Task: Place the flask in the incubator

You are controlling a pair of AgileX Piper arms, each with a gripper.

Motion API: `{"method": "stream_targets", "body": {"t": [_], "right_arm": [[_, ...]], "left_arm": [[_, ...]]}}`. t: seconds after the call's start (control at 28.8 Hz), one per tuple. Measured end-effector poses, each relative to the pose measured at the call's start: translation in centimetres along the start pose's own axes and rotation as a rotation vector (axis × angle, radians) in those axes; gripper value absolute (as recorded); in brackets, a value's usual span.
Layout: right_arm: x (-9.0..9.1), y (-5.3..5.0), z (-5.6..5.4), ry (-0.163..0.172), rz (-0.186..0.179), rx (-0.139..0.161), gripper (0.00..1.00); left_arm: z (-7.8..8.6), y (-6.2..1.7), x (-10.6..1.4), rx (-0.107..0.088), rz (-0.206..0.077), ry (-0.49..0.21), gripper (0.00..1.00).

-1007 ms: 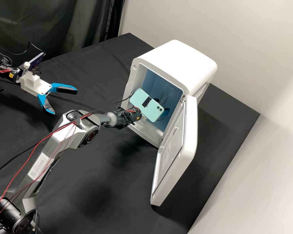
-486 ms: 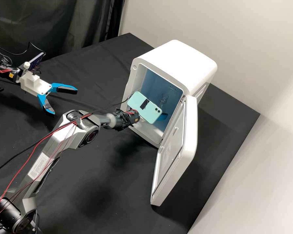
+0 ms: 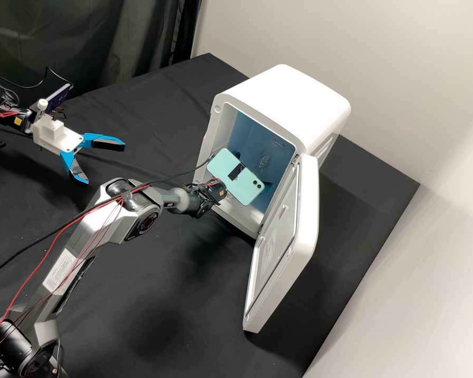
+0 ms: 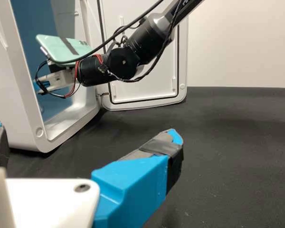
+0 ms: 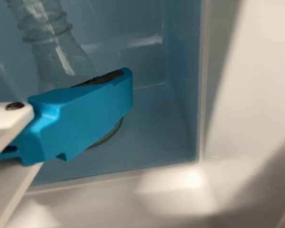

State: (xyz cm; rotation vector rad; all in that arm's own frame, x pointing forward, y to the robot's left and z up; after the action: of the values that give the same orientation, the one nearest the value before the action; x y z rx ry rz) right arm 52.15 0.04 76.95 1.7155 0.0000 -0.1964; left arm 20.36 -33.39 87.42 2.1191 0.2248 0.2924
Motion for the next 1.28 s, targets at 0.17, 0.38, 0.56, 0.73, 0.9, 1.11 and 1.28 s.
{"method": "stream_targets", "body": {"t": [0.17, 0.38, 0.56, 0.73, 0.9, 1.11, 1.28], "right_arm": [[-0.2, -0.1, 0.3, -0.011, -0.006, 0.026, 1.00], [-0.4, 0.3, 0.8, -0.012, 0.003, 0.025, 1.00], [-0.5, 0.3, 0.8, 0.001, 0.015, 0.025, 1.00], [-0.6, 0.2, 1.1, -0.002, 0.012, 0.025, 1.00], [-0.6, 0.2, 1.1, -0.002, 0.012, 0.025, 1.00], [-0.7, 0.0, 1.2, -0.007, 0.009, 0.018, 1.00], [-1.2, -0.3, 1.6, -0.022, 0.000, 0.008, 1.00]], "left_arm": [[0.0, 0.00, 0.0, 0.000, 0.000, 0.000, 1.00], [0.0, 0.05, -0.1, 0.001, 0.002, 0.000, 1.00], [0.1, -0.12, -0.3, -0.002, -0.005, 0.001, 1.00], [0.1, -0.12, -0.3, -0.002, -0.005, 0.001, 1.00], [0.1, -0.12, -0.3, -0.002, -0.005, 0.001, 1.00], [0.1, -0.12, -0.3, -0.002, -0.005, 0.001, 1.00], [0.1, -0.12, -0.3, -0.002, -0.005, 0.001, 1.00]]}}
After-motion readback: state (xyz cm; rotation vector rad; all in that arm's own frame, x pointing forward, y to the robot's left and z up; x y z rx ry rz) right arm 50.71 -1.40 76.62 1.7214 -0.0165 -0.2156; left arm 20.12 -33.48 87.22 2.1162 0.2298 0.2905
